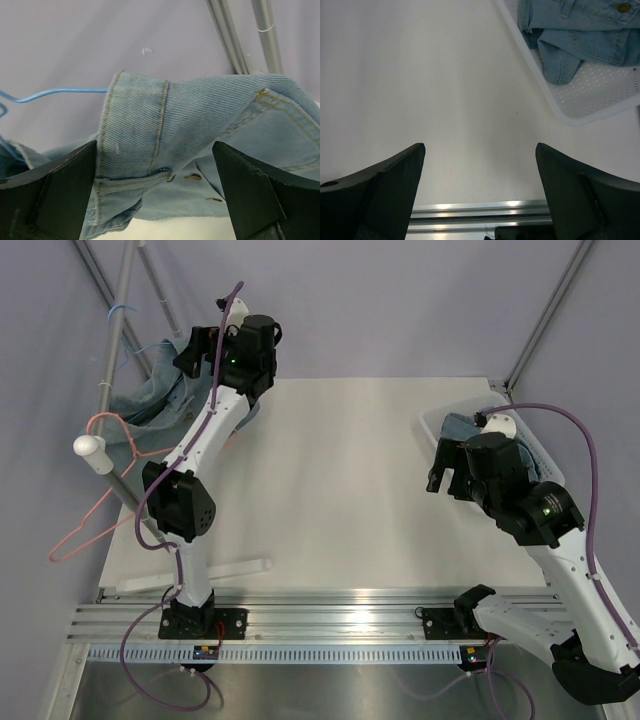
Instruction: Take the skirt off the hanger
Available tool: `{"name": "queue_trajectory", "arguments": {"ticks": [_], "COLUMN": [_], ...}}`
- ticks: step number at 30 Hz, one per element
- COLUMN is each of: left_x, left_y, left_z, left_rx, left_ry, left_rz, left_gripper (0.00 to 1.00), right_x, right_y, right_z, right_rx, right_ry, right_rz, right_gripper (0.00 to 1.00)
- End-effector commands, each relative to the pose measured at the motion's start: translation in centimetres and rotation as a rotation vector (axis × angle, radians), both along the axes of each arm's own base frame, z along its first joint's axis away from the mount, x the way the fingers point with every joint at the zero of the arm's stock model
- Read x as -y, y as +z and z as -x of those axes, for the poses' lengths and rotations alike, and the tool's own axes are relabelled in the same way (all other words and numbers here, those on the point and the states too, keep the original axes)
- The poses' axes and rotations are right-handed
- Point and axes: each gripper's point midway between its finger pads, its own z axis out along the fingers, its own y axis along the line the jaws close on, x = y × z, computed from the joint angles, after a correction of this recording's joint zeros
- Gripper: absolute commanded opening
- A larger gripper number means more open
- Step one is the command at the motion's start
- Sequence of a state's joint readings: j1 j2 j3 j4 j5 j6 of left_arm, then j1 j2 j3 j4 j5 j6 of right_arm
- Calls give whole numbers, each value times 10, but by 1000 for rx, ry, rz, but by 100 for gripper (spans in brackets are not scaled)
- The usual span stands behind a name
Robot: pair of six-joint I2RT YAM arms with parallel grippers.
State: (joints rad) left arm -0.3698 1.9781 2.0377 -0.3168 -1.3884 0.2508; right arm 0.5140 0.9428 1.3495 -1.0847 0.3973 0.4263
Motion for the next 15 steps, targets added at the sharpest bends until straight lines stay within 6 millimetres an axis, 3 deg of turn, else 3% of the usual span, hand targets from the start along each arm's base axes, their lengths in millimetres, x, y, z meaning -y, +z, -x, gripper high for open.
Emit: {"name": "queue_trajectory", "arguments": {"ticks": [1, 6, 9, 12, 13, 15], "left_x": [-4, -5, -4, -3, -3, -1], "left_y": [0, -10, -21, -29, -29, -34], "left_z": [-5, -3, -2, -1, 0, 2], "left_rx": [46, 26, 22, 19, 33, 30], "left_ry": [-35, -39, -53, -65, -65, -76], "left_rz": [80, 92, 128, 164, 179, 201], "left_gripper": [99, 93, 81, 64, 50, 35], "right_x": [0, -2, -2, -2, -1, -1], "right_y": [1, -1, 1, 2, 4, 3], "right_z": [-3, -5, -6, -6, -5, -5], "right_rx": [19, 20, 27, 28, 33, 34], "right_ry": [15, 16, 18, 20, 18, 16], "right_rz": [7, 7, 7, 9, 6, 3], "right_gripper": [99, 99, 99, 99, 100, 99]}}
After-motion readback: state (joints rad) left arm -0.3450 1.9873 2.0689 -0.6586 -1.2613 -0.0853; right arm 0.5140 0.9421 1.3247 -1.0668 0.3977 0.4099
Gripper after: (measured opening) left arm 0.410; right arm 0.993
